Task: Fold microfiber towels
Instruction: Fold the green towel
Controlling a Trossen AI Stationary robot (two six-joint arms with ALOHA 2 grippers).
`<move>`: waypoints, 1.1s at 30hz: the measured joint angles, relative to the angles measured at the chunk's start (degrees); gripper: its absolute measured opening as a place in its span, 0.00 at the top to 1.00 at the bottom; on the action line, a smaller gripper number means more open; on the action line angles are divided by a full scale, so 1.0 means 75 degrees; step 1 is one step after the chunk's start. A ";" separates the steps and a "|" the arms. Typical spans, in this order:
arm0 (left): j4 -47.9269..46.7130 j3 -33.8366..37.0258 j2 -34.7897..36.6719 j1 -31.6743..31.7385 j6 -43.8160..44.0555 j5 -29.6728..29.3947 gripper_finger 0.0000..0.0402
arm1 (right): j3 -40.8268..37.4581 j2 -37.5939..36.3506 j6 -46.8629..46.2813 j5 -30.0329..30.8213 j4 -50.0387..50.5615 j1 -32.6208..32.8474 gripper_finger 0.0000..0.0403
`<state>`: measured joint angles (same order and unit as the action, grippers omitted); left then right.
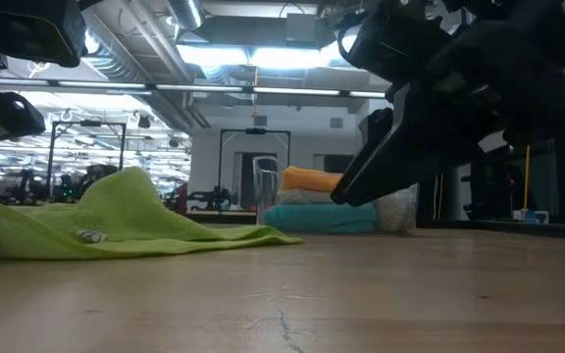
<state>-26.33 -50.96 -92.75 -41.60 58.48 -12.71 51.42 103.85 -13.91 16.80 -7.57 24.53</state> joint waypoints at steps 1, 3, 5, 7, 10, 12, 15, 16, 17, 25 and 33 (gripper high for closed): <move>0.0000 0.0000 0.0003 -0.0001 -0.0003 0.0000 1.00 | 0.0000 0.0000 0.0082 0.0003 -0.0002 0.0000 0.45; 0.0000 -0.0003 0.0003 -0.0003 0.0000 0.0000 1.00 | 0.0000 0.0000 0.0314 0.0002 -0.0003 0.0000 0.45; 0.0000 -0.0003 0.0003 -0.0003 0.0000 0.0000 1.00 | 0.0000 0.0000 0.0661 0.0002 -0.0017 -0.0001 0.45; 0.0000 -0.0003 0.0003 -0.0001 -0.0002 0.0000 1.00 | 0.0000 0.0000 0.1155 0.0001 -0.0059 -0.0007 0.45; -0.0003 -0.0010 0.0003 0.0000 -0.0002 0.0000 1.00 | 0.0000 0.0000 0.1846 0.0004 -0.0055 -0.0009 0.45; -0.0003 -0.0012 0.0003 0.0000 -0.0002 0.0000 1.00 | 0.0000 0.0000 0.2141 0.0003 -0.0056 -0.0016 0.45; -0.0003 -0.0012 0.0003 0.0000 -0.0002 0.0000 1.00 | 0.0000 0.0000 0.2296 0.0001 -0.0055 -0.0100 0.45; -0.0003 -0.0012 0.0003 0.0000 -0.0003 0.0000 1.00 | 0.0000 0.0000 0.2299 0.0000 -0.0058 -0.0153 0.45; -0.0003 -0.0012 0.0003 0.0000 -0.0003 -0.0003 1.00 | 0.0000 0.0000 0.2320 0.0002 -0.0069 -0.0228 0.45; -0.0003 -0.0012 0.0006 0.0000 -0.0009 -0.0003 1.00 | 0.0000 0.0030 0.2479 -0.0669 -0.0119 -0.1115 0.45; -0.0012 -0.0015 0.0012 0.0003 -0.0012 -0.0005 1.00 | 0.0304 0.0990 0.2597 -0.0860 -0.0402 -0.1736 0.45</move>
<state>-26.42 -51.07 -92.66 -41.58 58.39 -12.75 53.70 111.28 5.57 10.35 -10.59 11.52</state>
